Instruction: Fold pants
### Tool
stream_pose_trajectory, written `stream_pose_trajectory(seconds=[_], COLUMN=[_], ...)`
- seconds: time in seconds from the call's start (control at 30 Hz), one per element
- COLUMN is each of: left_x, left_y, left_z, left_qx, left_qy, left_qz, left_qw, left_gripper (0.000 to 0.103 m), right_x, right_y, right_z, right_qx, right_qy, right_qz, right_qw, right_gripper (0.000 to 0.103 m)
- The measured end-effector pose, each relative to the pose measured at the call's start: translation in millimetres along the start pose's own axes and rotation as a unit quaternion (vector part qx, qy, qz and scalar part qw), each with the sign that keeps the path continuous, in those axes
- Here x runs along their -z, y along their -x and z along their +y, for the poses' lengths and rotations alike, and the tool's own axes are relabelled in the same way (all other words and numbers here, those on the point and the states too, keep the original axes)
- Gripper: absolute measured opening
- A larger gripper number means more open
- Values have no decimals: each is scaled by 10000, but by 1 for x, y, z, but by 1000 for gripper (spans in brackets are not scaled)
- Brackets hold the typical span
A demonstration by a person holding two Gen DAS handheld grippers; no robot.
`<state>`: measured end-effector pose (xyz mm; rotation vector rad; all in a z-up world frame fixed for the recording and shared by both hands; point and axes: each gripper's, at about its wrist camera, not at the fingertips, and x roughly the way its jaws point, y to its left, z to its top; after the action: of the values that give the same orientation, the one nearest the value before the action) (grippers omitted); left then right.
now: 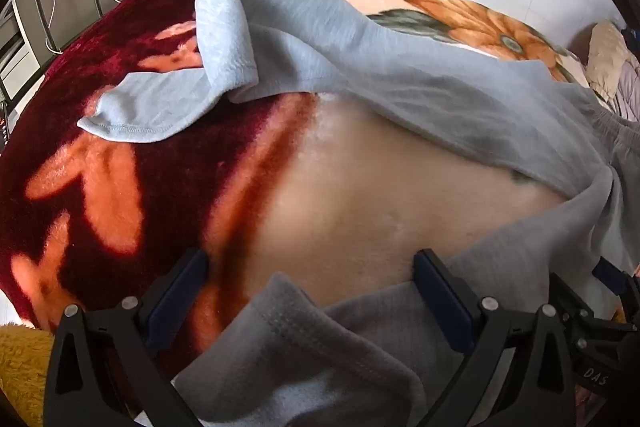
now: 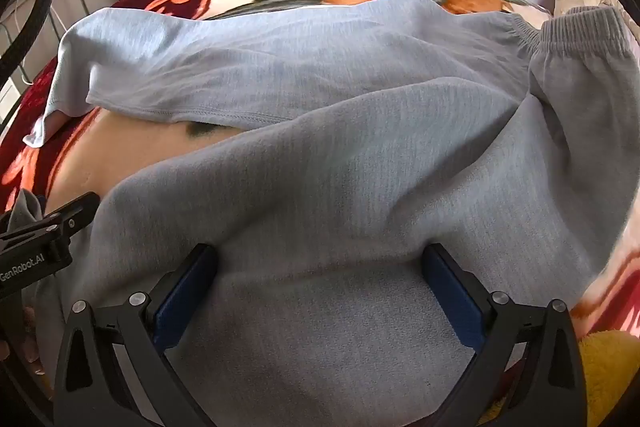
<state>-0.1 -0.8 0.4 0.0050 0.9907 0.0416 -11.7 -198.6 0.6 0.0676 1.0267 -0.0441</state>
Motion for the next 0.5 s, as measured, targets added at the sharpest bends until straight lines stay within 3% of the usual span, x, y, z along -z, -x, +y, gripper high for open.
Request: stream_pose_trajectory(seconds=[0.5], left_x=[-1], left_y=[-3], left_z=[0], left_qx=[84], left_qy=[36], left_qz=[63], left_qw=[9999], left_gripper=[103], right_x=[-2], right_y=[2], right_z=[2], right_qx=[33], right_qy=[31], right_qz=[30], right_qw=[10000], right_gripper=[103])
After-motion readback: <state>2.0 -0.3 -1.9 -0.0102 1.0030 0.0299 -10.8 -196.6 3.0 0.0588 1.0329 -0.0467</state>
